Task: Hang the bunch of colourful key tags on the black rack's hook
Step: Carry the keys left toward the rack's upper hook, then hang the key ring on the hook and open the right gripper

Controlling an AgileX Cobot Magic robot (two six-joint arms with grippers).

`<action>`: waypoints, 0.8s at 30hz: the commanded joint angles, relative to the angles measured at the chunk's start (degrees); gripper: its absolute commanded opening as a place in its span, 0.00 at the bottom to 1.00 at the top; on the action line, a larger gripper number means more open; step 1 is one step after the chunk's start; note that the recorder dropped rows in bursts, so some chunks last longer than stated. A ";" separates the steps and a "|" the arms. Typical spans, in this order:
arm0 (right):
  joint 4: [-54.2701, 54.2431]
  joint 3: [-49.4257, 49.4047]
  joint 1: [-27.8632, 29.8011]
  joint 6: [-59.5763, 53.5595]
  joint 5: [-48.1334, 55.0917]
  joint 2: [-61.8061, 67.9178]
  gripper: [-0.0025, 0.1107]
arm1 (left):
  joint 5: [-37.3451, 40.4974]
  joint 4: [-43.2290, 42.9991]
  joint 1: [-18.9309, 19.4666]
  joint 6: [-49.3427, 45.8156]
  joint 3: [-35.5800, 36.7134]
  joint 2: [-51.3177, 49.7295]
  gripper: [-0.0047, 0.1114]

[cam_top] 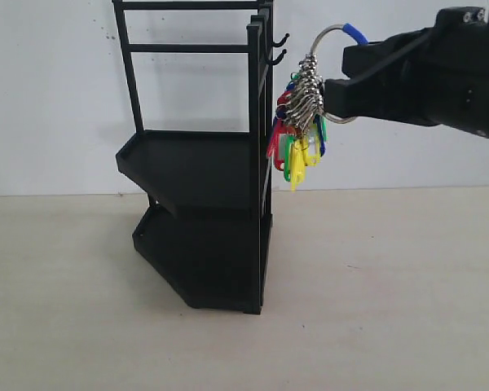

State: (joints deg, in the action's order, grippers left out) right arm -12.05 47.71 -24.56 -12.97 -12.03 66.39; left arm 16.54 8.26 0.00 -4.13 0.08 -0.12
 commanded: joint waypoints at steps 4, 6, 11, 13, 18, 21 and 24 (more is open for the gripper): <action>-6.27 3.86 0.05 -13.37 -2.34 5.05 0.02 | -0.24 -0.18 0.04 -0.20 -0.08 0.12 0.08; -16.89 3.86 0.05 -24.84 -4.75 5.69 0.02 | -0.24 -0.18 0.04 -0.20 -0.08 0.12 0.08; -43.05 3.86 -0.06 -47.16 -9.92 6.27 0.02 | -0.24 -0.18 0.04 -0.20 -0.08 0.12 0.08; -45.94 3.86 -0.21 -48.81 -10.70 6.27 0.02 | -0.24 -0.18 0.04 -0.20 -0.08 0.12 0.08; -49.96 3.86 -6.78 -51.70 -18.36 6.27 0.02 | -0.24 -0.18 0.04 -0.20 -0.08 0.12 0.08; -50.38 3.86 -11.63 -54.41 -24.64 6.43 0.02 | -0.24 -0.18 0.04 -0.20 -0.08 0.12 0.08; -52.90 5.03 -14.15 -58.20 -29.36 8.21 0.02 | -0.24 -0.18 0.04 -0.20 -0.08 0.12 0.08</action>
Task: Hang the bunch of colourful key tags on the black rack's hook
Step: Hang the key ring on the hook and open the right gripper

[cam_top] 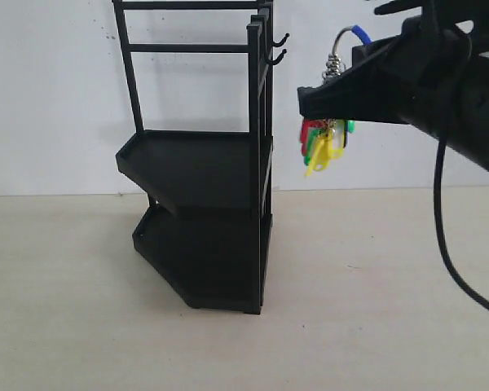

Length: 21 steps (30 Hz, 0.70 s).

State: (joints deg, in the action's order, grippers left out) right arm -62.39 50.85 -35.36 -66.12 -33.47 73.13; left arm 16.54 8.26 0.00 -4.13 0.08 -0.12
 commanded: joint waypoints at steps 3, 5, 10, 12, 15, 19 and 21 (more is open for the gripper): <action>-7.71 4.85 -3.62 -11.90 -7.94 4.43 0.02 | -0.24 -0.18 0.04 -0.20 -0.08 0.12 0.08; -7.85 6.91 -3.81 -13.27 -8.06 6.59 0.02 | -0.24 -0.18 0.04 -0.20 -0.08 0.12 0.08; -9.77 11.83 -3.92 -16.48 -7.35 10.13 0.02 | -0.24 -0.18 0.04 -0.20 -0.08 0.12 0.08; -11.53 13.81 -3.92 -18.81 -6.61 11.55 0.02 | -0.24 -0.18 0.04 -0.20 -0.08 0.12 0.08; -12.26 16.04 -3.92 -20.91 -6.61 13.41 0.02 | -0.24 -0.18 0.04 -0.20 -0.08 0.12 0.08; -12.96 17.83 -3.92 -21.25 -4.67 14.44 0.02 | -0.24 -0.18 0.04 -0.20 -0.08 0.12 0.08; -13.90 18.46 -3.92 -21.96 -3.98 14.82 0.02 | -0.24 -0.18 0.04 -0.20 -0.08 0.12 0.08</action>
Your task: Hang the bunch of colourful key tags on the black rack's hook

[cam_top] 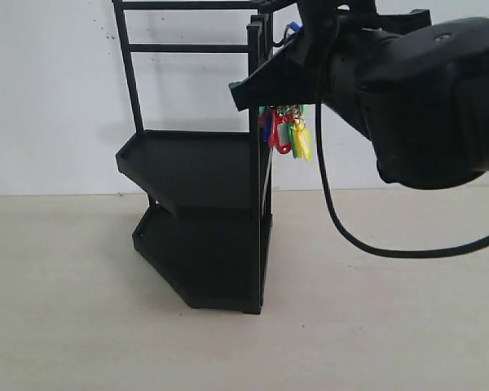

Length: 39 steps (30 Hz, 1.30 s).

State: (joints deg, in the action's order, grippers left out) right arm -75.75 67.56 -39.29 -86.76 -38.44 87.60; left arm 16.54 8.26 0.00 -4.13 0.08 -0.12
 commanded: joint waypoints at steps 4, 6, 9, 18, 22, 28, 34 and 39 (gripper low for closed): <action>-2.76 1.85 0.01 -3.79 1.91 0.48 0.02 | -0.24 -0.18 0.04 -0.20 -0.08 0.12 0.08; -5.31 1.85 0.01 -6.50 2.43 0.48 0.02 | -0.24 -0.18 0.04 -0.20 -0.08 0.12 0.08; -9.30 1.85 0.01 -11.65 3.85 0.48 0.02 | -0.24 -0.18 0.04 -0.20 -0.08 0.12 0.08; -10.68 1.85 0.01 -14.80 4.28 0.48 0.03 | -0.24 -0.18 0.04 -0.20 -0.08 0.12 0.08; -10.68 1.85 0.01 -15.73 4.28 0.48 0.17 | -0.24 -0.18 0.04 -0.20 -0.08 0.12 0.08; -10.57 4.47 0.01 -15.73 -0.29 0.48 0.50 | -0.24 -0.18 0.04 -0.20 -0.08 0.12 0.08; -16.35 5.14 0.01 -21.55 -31.52 -3.95 0.48 | -0.24 -0.18 0.04 -0.20 -0.08 0.12 0.08; -20.48 5.14 0.01 -23.23 -31.52 -8.74 0.05 | -0.24 -0.18 0.04 -0.20 -0.08 0.12 0.08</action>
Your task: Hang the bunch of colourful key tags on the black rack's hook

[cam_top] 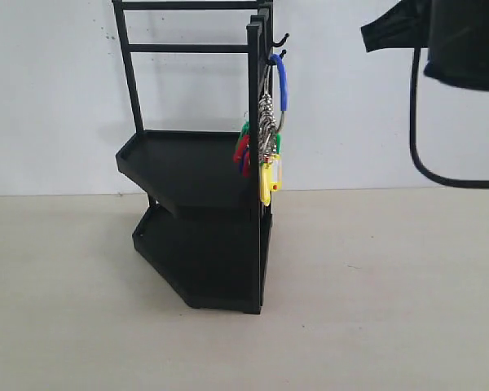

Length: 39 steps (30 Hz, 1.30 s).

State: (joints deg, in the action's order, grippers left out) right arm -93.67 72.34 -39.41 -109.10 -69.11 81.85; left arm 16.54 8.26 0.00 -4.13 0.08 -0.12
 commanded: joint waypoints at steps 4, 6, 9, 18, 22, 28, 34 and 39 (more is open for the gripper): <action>-4.72 0.36 0.13 -5.73 -0.85 -5.03 0.02 | -0.24 -0.18 0.04 -0.20 -0.08 0.12 0.08; -6.08 0.36 0.13 -6.41 -0.85 -5.46 0.02 | -0.24 -0.18 0.04 -0.20 -0.08 0.12 0.08; -6.27 0.23 0.13 -6.37 -0.85 -6.65 0.02 | -0.24 -0.18 0.04 -0.20 -0.08 0.12 0.08; -6.27 -26.08 -0.54 -2.32 12.33 -29.60 0.02 | -0.24 -0.18 0.04 -0.20 -0.08 0.12 0.08; -6.27 -36.96 -0.54 1.55 35.55 -41.20 0.02 | -0.24 -0.18 0.04 -0.20 -0.08 0.12 0.08; -6.27 -36.98 -0.54 10.29 20.40 -41.42 0.02 | -0.24 -0.18 0.04 -0.20 -0.08 0.12 0.08; -6.27 -36.98 -0.54 12.63 20.90 -41.30 0.02 | -0.24 -0.18 0.04 -0.20 -0.08 0.12 0.08; -6.27 -36.98 -0.54 12.75 20.78 -41.30 0.02 | -0.24 -0.18 0.04 -0.20 -0.08 0.12 0.08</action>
State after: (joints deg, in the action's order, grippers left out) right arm -100.56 35.66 -40.00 -96.78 -48.01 40.80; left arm 16.54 8.26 0.00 -4.13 0.08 -0.12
